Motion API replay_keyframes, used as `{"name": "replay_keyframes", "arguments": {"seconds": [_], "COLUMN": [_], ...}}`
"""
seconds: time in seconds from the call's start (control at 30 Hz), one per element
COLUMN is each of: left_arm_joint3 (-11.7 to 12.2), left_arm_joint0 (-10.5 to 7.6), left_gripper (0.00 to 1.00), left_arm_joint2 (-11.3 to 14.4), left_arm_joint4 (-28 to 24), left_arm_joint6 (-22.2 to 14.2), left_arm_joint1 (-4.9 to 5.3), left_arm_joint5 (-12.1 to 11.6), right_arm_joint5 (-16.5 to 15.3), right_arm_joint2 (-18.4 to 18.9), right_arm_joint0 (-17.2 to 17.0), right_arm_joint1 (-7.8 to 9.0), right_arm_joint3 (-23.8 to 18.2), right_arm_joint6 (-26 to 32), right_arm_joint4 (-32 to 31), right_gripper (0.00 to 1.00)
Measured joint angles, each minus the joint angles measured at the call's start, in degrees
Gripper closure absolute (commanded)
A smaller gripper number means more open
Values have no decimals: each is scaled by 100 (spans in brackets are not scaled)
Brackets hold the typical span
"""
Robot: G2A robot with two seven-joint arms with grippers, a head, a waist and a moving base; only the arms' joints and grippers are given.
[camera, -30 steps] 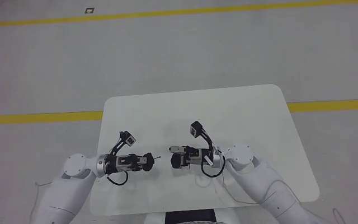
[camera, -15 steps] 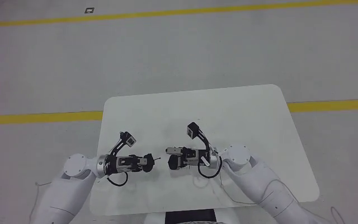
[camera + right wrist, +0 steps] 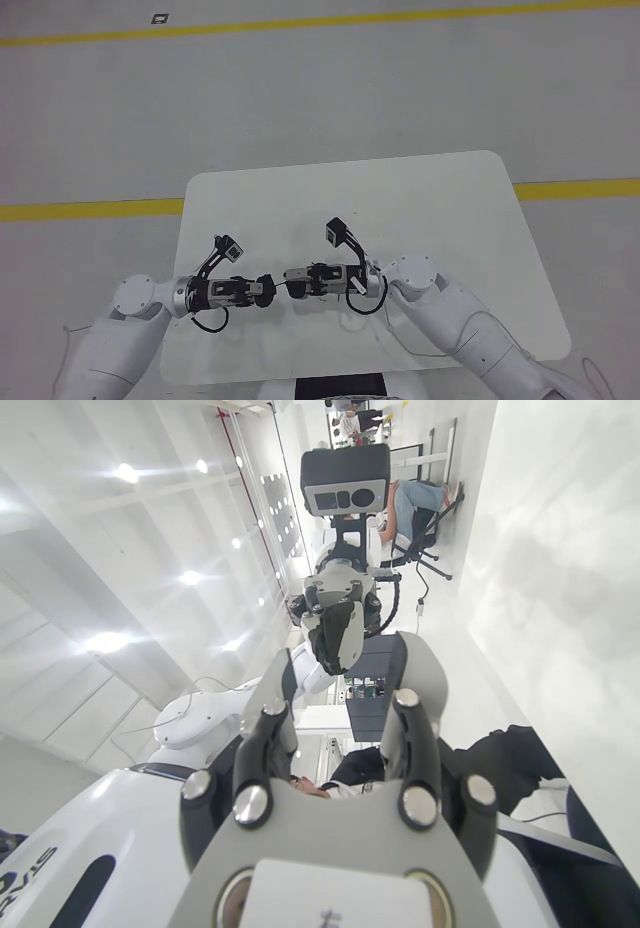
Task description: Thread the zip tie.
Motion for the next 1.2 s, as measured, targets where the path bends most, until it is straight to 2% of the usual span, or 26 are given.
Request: {"name": "replay_keyframes", "arguments": {"seconds": [0.1,0.43,0.93,1.2], "left_arm_joint3": [0,0,0,0], "left_arm_joint0": [0,0,0,0], "left_gripper": [100,100,100,100], "left_arm_joint2": [0,0,0,0], "left_arm_joint4": [0,0,0,0], "left_arm_joint6": [0,0,0,0], "left_arm_joint1": [0,0,0,0], "left_arm_joint5": [0,0,0,0], "right_arm_joint5": [-19,-68,-97,-101], "right_arm_joint2": [3,-1,-8,-28], "right_arm_joint0": [-8,-19,-5,16], "right_arm_joint1": [1,0,-5,-13], "right_arm_joint3": [7,2,-13,-5], "right_arm_joint6": [7,29,70,77], "right_arm_joint4": [13,37,87,97], "right_gripper": [85,81,95,92]}}
